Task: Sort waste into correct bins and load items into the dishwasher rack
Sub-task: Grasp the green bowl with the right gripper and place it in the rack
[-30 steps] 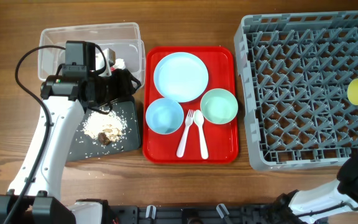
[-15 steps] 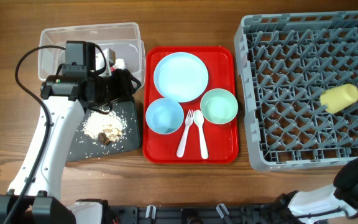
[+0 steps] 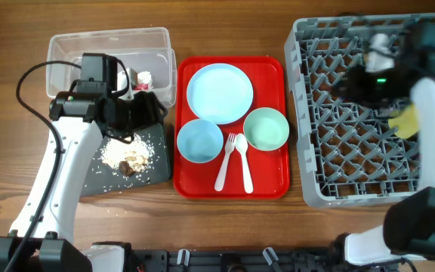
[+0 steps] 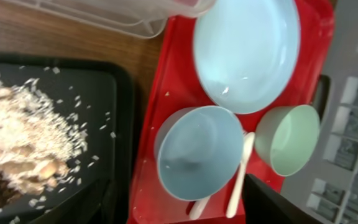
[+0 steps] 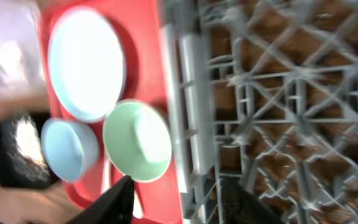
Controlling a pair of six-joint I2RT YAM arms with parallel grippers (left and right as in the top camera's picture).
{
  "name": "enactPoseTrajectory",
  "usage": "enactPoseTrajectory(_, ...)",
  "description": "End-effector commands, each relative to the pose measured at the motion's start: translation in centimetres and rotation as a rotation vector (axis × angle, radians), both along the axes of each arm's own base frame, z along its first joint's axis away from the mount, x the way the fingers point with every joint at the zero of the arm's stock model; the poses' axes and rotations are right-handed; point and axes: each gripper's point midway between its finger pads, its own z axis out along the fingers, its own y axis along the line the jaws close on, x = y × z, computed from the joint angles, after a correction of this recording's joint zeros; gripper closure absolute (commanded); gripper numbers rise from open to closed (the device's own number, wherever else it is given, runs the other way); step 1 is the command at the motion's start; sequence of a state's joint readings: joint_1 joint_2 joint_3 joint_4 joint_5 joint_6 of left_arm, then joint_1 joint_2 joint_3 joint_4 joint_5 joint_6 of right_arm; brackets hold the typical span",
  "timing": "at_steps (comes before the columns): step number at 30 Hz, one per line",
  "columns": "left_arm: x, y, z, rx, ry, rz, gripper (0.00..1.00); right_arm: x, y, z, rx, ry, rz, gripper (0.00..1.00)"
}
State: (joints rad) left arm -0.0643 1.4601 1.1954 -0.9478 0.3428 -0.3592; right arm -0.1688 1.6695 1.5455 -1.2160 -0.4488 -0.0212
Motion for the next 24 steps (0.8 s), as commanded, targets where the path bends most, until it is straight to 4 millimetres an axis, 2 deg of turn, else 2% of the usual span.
enactPoseTrajectory(1, -0.3, 1.1, 0.1, 0.058, -0.003, 0.013, 0.3, -0.5, 5.7, -0.5, -0.213, -0.027, 0.203, 0.41)
enactPoseTrajectory(2, -0.3, 1.1, 0.1, 0.057, -0.003, 0.013, 0.3, -0.6, 7.0, -0.8, -0.263, -0.037, 0.255, 0.36)
enactPoseTrajectory(3, -0.3, 1.1, 0.1, 0.057, -0.003, 0.013, 0.3, -0.7, 8.4, -1.4, -0.307, -0.045, 0.311, 0.27)
enactPoseTrajectory(6, -0.5, 1.1, 0.0, 0.058, 0.005, 0.013, 0.29, -0.1, 12.4, -3.8, -0.355, -0.059, 0.439, 0.23)
enactPoseTrajectory(8, -0.6, 1.1, 0.0, 0.058, 0.007, 0.013, 0.29, 0.9, 13.9, -6.2, -0.357, -0.046, 0.467, 0.23)
enactPoseTrajectory(12, -0.5, 1.1, 0.0, 0.058, 0.007, 0.012, 0.29, 1.8, 13.0, -11.0, -0.431, 0.05, 0.444, 0.22)
enactPoseTrajectory(14, -0.5, 1.1, 0.0, 0.058, 0.007, 0.012, 0.29, 1.3, 12.3, -13.9, -0.471, 0.139, 0.45, 0.22)
enactPoseTrajectory(16, -0.5, 1.1, 0.0, 0.058, 0.007, 0.012, 0.29, 0.0, 11.9, -15.9, -0.48, 0.233, 0.452, 0.25)
enactPoseTrajectory(17, -0.5, 1.1, 0.0, 0.058, 0.007, 0.013, 0.29, -0.5, 11.7, -16.0, -0.48, 0.256, 0.456, 0.31)
enactPoseTrajectory(19, -0.5, 1.1, 0.0, 0.058, 0.007, 0.013, 0.28, -1.1, 11.5, -15.8, -0.48, 0.28, 0.46, 0.53)
enactPoseTrajectory(20, -0.5, 1.1, 0.0, 0.058, 0.007, 0.013, 0.28, -1.5, 11.4, -15.8, -0.482, 0.296, 0.453, 0.76)
enactPoseTrajectory(21, -0.5, 1.1, 0.0, 0.058, 0.007, 0.012, 0.28, -1.5, 11.3, -15.8, -0.485, 0.303, 0.435, 0.86)
enactPoseTrajectory(22, -0.5, 1.1, 0.0, 0.058, 0.007, 0.013, 0.28, -1.5, 11.3, -15.7, -0.484, 0.304, 0.428, 0.94)
enactPoseTrajectory(24, -0.6, 1.1, 0.0, 0.058, 0.008, 0.012, 0.28, -1.3, 11.0, -15.4, -0.493, 0.295, 0.404, 0.96)
